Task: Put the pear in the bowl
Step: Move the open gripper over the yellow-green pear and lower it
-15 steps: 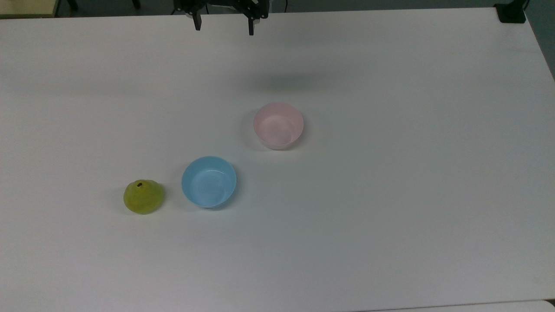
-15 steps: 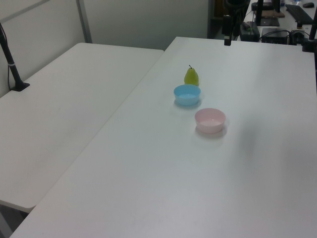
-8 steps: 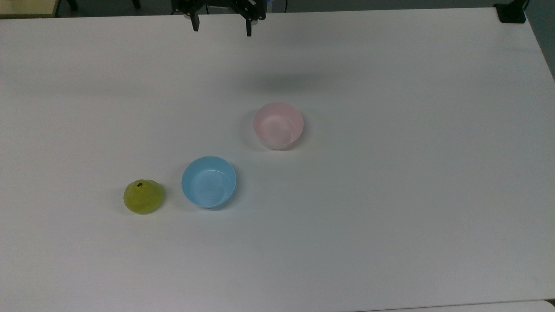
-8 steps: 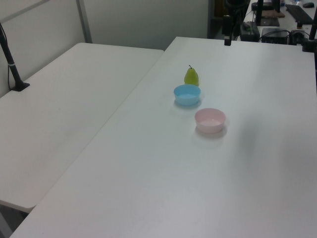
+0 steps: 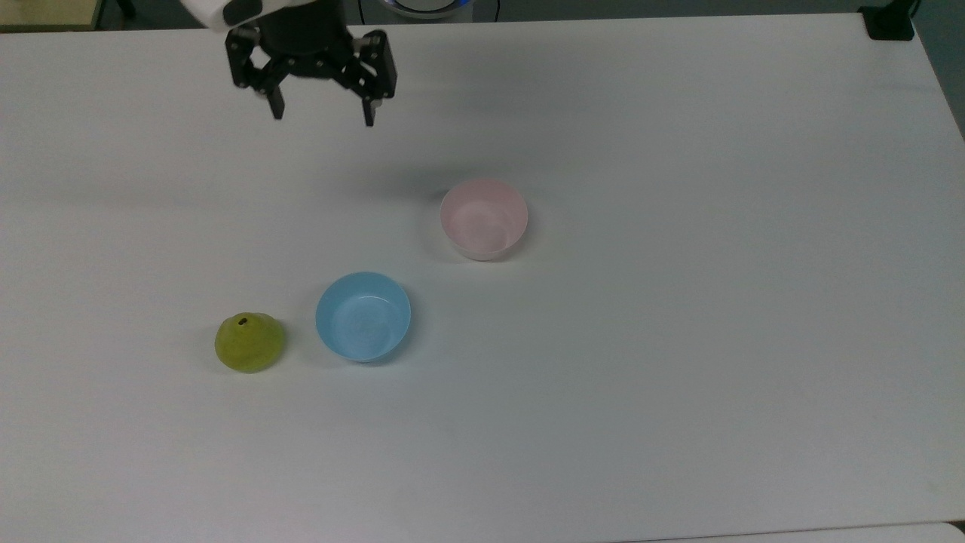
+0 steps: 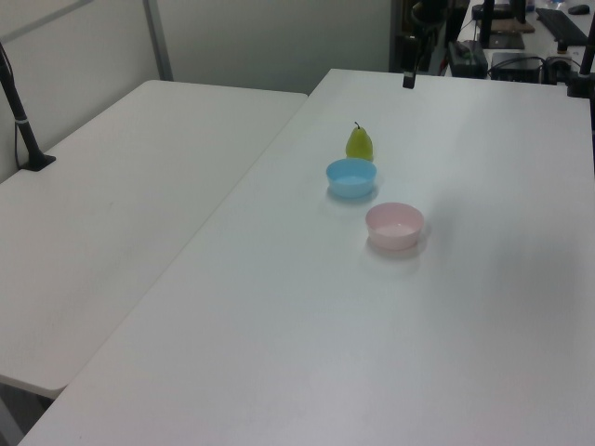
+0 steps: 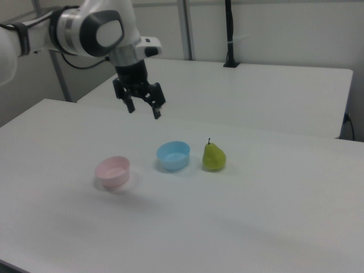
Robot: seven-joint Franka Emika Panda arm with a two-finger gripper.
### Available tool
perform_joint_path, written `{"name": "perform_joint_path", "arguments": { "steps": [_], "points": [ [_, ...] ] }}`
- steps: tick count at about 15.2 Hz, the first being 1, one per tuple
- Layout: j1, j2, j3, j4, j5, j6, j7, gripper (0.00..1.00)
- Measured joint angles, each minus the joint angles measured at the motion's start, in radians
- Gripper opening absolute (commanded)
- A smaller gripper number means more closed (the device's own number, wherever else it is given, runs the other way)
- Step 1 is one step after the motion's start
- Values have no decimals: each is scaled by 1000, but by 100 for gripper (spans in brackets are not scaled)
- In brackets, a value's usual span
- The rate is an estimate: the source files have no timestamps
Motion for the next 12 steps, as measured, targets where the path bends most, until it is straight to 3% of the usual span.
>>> {"name": "perform_joint_path", "arguments": {
  "steps": [5,12],
  "points": [
    [-49,125,-1,-2,0,218,-25,100],
    [-55,292,-1,26,-31,451,-25,100]
  ]
}}
